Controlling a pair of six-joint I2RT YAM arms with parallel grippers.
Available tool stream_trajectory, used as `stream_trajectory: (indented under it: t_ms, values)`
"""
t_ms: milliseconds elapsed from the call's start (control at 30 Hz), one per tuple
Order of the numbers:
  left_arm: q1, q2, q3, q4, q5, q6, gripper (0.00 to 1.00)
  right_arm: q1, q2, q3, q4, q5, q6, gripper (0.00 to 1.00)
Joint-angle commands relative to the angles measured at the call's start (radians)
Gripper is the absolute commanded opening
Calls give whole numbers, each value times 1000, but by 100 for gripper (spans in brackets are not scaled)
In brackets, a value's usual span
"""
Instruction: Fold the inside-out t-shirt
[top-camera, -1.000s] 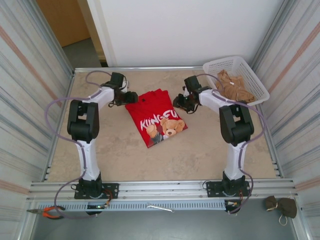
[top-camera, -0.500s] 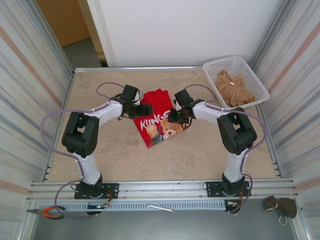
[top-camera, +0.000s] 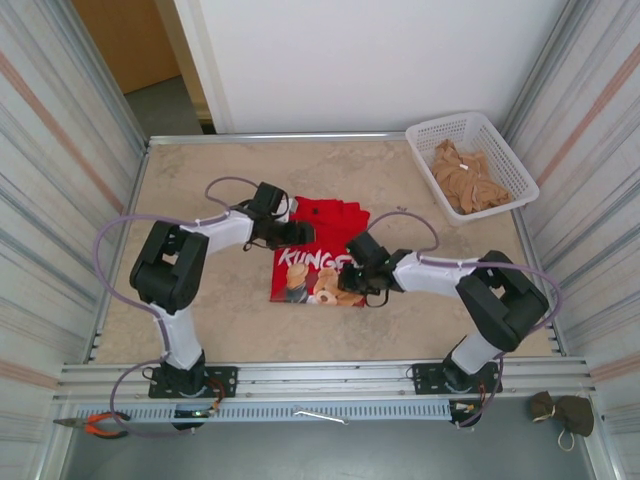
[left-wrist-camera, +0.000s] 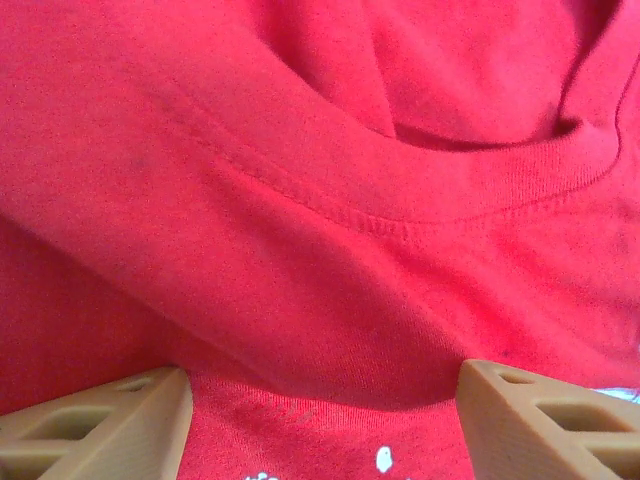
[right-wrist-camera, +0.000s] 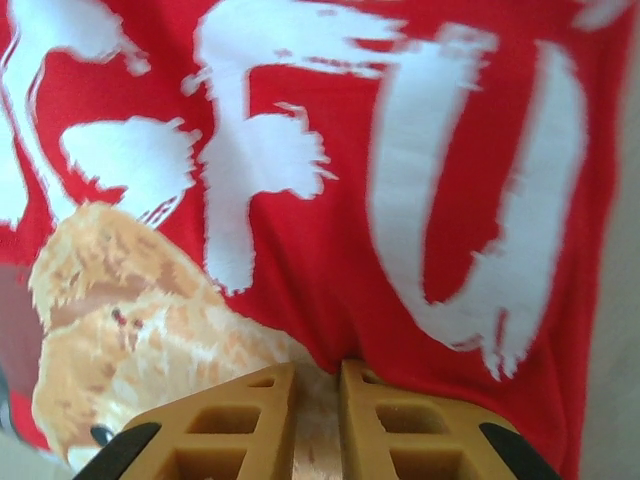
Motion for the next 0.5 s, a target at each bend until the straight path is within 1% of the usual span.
stream_trajectory:
  t_ms: [0,33,67,167,200,233,300,333,400,467]
  values:
    - [-4,-74,-64,-78,46,23,71,-10,-62,-29,-137,63,41,25]
    - [0,-103,-67,-85,44,27,71,-30,-101,-12,-161,63,12,28]
    - [12,-135,-64,-94,40,32,71,-61,-142,16,-196,58,-24,35]
    - [73,-194,-26,-128,40,64,73,-180,-224,113,-280,36,-137,63]
    - [96,-199,-6,-144,32,85,75,-230,-228,146,-298,25,-176,71]
    - [115,-196,20,-160,22,109,76,-277,-221,177,-309,2,-207,76]
    - [154,-163,84,-208,27,162,76,-364,-166,247,-311,-40,-277,81]
    - [164,-144,109,-222,19,189,76,-389,-133,278,-311,-47,-306,82]
    - [175,-86,174,-258,-13,255,77,-429,-38,358,-305,-65,-353,83]
    - [180,-21,235,-300,-24,298,77,-444,52,429,-301,-79,-382,84]
